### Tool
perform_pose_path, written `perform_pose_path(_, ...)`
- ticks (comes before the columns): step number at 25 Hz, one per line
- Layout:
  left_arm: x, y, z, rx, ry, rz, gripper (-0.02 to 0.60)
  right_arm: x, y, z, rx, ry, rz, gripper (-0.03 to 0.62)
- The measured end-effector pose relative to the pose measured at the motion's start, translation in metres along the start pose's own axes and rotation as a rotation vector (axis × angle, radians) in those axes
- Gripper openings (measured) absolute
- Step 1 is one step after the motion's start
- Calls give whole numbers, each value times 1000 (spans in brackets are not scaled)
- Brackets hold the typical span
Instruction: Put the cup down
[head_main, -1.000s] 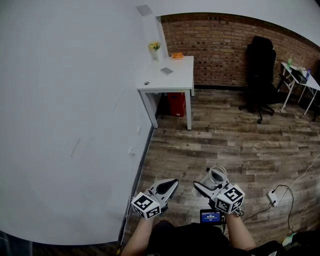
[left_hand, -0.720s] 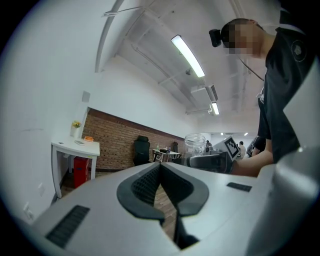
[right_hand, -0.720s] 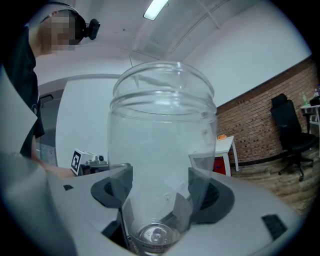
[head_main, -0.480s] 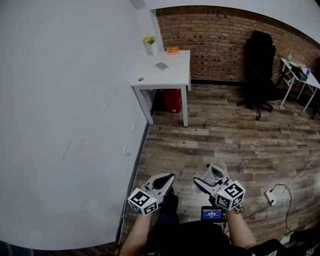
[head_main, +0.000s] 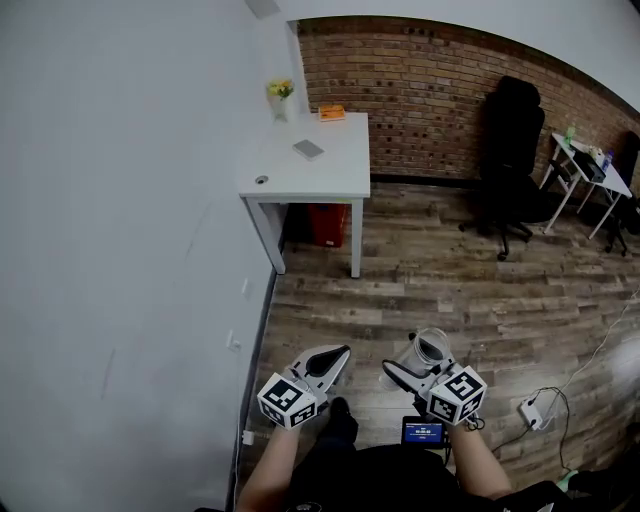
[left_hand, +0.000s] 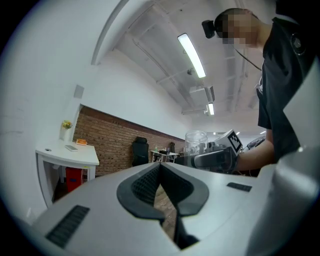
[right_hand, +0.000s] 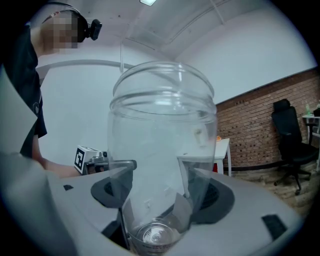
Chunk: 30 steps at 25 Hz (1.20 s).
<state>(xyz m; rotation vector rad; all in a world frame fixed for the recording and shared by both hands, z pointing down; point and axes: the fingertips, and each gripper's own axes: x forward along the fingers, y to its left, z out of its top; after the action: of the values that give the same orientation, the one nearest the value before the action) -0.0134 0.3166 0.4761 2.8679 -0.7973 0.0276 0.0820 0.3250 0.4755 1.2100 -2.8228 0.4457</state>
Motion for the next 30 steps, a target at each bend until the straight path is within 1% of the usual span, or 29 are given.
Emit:
perform_pose_path(3,12,46,13,18,1,-12,9,46,-16,20,-13,3,-1,354)
perform_pose_path(9,19,118,21,4,9,-2,9,115,-40,43,-25,25,-4,354)
perform_pose_path(13,21,147,20,-18,7,7,9,141,-58,48,-19,42,-12,354)
perform_pose_path(17,31,175,11,-37,26,3,9,164,-76,48,-8,43,-26,354)
perform_pose_path(22,54,206,15,-24,32,-7,9,187,-111,48,15,41,-41,354)
perform_pose_path(26,73,234,13,-25,42,8,9,215,-142,55,17,35,-27,354)
perform_pose_path(30,101,274,7,-23,59,25,9,256,-183,61,25,20,-3,354)
